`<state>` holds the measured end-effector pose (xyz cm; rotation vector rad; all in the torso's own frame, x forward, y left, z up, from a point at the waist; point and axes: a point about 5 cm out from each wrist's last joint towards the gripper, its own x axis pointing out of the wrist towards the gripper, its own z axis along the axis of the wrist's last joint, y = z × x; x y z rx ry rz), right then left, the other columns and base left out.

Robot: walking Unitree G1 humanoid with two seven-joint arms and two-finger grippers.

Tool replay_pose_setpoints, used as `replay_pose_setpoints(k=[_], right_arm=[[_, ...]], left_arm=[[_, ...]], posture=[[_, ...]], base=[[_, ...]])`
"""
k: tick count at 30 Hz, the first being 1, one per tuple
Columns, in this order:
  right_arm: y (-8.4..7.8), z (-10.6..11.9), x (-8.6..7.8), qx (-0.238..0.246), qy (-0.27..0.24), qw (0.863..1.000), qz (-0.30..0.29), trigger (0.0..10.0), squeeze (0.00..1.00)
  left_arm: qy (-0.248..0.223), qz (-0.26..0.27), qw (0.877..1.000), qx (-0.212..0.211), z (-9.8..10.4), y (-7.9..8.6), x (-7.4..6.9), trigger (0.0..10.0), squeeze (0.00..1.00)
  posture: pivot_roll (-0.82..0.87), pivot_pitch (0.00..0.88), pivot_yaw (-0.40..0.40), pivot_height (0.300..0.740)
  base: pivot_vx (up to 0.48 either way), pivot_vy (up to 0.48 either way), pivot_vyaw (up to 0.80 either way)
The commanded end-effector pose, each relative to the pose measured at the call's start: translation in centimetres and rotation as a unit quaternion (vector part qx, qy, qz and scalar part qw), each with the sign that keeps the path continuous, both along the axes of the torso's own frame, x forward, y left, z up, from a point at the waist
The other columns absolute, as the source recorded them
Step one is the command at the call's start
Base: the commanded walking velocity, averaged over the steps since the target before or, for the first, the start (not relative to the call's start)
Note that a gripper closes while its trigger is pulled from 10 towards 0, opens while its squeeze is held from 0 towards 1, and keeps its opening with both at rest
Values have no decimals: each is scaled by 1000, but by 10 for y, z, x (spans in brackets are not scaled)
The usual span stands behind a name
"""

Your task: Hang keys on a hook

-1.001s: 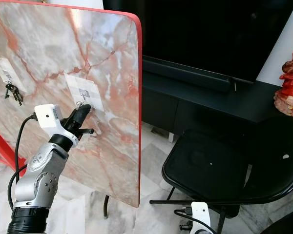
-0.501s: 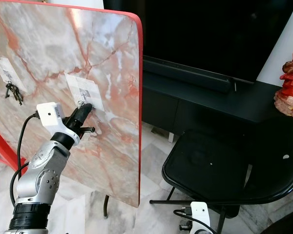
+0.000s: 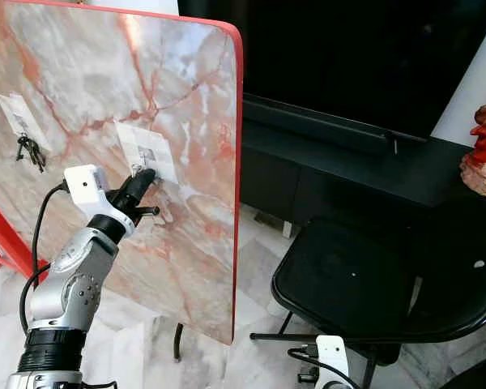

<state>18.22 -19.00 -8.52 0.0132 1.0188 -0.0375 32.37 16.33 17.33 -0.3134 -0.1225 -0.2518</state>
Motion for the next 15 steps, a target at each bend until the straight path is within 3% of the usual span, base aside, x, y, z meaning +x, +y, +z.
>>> replay_pose_setpoints(k=[1, 15], right_arm=[[-1, 1, 1, -5, 1, 1000, 5, 10000, 0], [-2, 1, 2, -6, 2, 1000, 5, 10000, 0]], left_arm=[[11, -10, 1000, 0, -4, -3, 0, 10000, 0], [13, 9, 1000, -12, -4, 0, 2, 10000, 0]], posture=[[11, 0, -51, 740], [13, 0, -56, 740]], base=[[0, 0, 0], [0, 0, 0]])
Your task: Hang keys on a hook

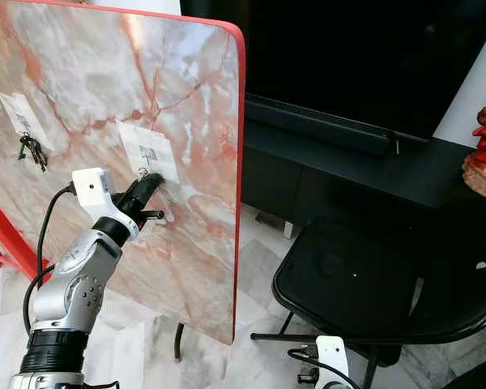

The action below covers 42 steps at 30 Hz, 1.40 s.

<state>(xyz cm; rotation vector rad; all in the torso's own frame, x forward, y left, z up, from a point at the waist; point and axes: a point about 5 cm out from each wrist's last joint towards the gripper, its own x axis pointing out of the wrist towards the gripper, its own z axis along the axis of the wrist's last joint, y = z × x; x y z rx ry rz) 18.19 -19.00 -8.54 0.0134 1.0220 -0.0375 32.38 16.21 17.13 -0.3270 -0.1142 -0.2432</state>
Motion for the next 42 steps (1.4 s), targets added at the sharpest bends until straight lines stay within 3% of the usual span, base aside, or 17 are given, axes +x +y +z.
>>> replay_pose_setpoints(k=[1, 5, 6, 7, 8, 22, 33, 42], right_arm=[[-2, 1, 2, -6, 0, 1000, 5, 10000, 0], [-2, 1, 2, -5, -1, 1000, 5, 10000, 0], [-2, 1, 2, -5, -1, 1000, 5, 10000, 0], [-1, 1, 2, -5, 0, 1000, 5, 10000, 0], [-1, 1, 2, -5, 0, 1000, 5, 10000, 0], [-1, 1, 2, -5, 0, 1000, 4, 10000, 0], [-1, 1, 2, -5, -1, 1000, 3, 10000, 0], [-1, 1, 2, -4, -1, 1000, 4, 10000, 0]], left_arm=[[6, 11, 1000, -4, -1, 3, 3, 10000, 0], [9, 39, 999, -28, 0, 11, 6, 10000, 0], [10, 44, 999, -28, 0, 12, 6, 10000, 251], [12, 46, 998, -30, 0, 13, 7, 10000, 824], [13, 48, 998, -30, 0, 14, 7, 10000, 1000], [29, 29, 999, -17, -8, 8, 4, 10000, 1000], [72, -16, 995, 61, -35, -1, -10, 10000, 1000], [95, -18, 990, 101, -52, 0, -20, 10000, 1000]], posture=[[13, 0, -56, 740], [13, 0, -56, 740], [13, 0, -56, 740], [14, 0, -56, 740], [14, 0, -56, 740], [14, 0, -56, 740], [13, 0, -56, 740], [16, 0, -52, 740]], base=[[0, 0, 0], [0, 0, 0], [0, 0, 0], [0, 0, 0], [0, 0, 0], [0, 0, 0], [0, 0, 0], [0, 0, 0]])
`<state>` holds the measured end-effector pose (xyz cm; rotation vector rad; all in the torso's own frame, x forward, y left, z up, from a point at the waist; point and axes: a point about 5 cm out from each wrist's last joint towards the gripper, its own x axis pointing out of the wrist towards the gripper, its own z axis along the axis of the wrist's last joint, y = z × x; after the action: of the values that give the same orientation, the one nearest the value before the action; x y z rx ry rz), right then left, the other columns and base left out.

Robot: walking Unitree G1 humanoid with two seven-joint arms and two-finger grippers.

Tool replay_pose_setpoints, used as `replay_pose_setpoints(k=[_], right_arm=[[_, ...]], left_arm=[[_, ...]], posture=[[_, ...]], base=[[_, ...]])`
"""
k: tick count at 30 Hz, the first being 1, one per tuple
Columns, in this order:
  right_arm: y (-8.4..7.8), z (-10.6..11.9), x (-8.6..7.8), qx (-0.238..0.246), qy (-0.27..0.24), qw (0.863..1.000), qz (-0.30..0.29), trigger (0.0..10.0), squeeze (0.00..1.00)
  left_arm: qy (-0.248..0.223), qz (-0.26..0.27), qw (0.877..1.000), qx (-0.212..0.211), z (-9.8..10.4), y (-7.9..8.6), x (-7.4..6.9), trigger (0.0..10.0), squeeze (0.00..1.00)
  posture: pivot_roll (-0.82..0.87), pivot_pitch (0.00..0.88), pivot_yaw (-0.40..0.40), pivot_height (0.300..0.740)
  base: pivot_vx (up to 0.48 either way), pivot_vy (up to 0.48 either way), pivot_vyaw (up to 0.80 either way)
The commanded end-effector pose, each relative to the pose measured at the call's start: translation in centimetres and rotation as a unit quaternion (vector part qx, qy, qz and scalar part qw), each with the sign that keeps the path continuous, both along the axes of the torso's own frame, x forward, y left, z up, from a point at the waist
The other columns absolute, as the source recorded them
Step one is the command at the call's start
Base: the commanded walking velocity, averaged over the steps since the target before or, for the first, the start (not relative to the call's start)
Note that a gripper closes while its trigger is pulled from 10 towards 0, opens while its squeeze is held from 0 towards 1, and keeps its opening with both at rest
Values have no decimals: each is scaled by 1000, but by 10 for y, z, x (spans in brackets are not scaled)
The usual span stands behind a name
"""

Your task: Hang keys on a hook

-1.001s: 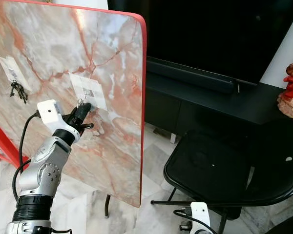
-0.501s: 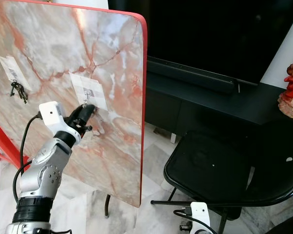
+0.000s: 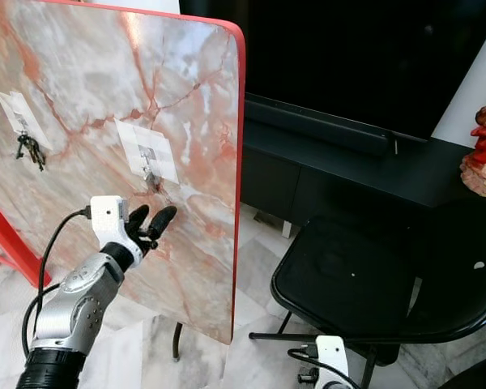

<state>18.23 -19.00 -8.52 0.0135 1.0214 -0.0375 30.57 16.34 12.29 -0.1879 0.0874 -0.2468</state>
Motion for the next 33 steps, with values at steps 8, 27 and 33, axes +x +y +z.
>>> replay_pose_setpoints(k=[8, 27, 33], right_arm=[[-1, 0, 1, -3, 0, 1000, 3, 10000, 0], [3, 0, 1, -5, -2, 1000, 2, 10000, 0], [3, 0, 0, -6, 0, 1000, 1, 10000, 0]], left_arm=[[57, 15, 995, 78, -41, 9, -16, 10000, 0], [402, 114, 887, 195, -196, 69, -126, 10000, 0], [455, 130, 855, 211, -212, 74, -159, 10000, 0]], posture=[[15, 0, -49, 740], [6, 0, -20, 740], [-6, 0, -15, 740]], base=[[0, 0, 0], [0, 0, 0], [0, 0, 0]])
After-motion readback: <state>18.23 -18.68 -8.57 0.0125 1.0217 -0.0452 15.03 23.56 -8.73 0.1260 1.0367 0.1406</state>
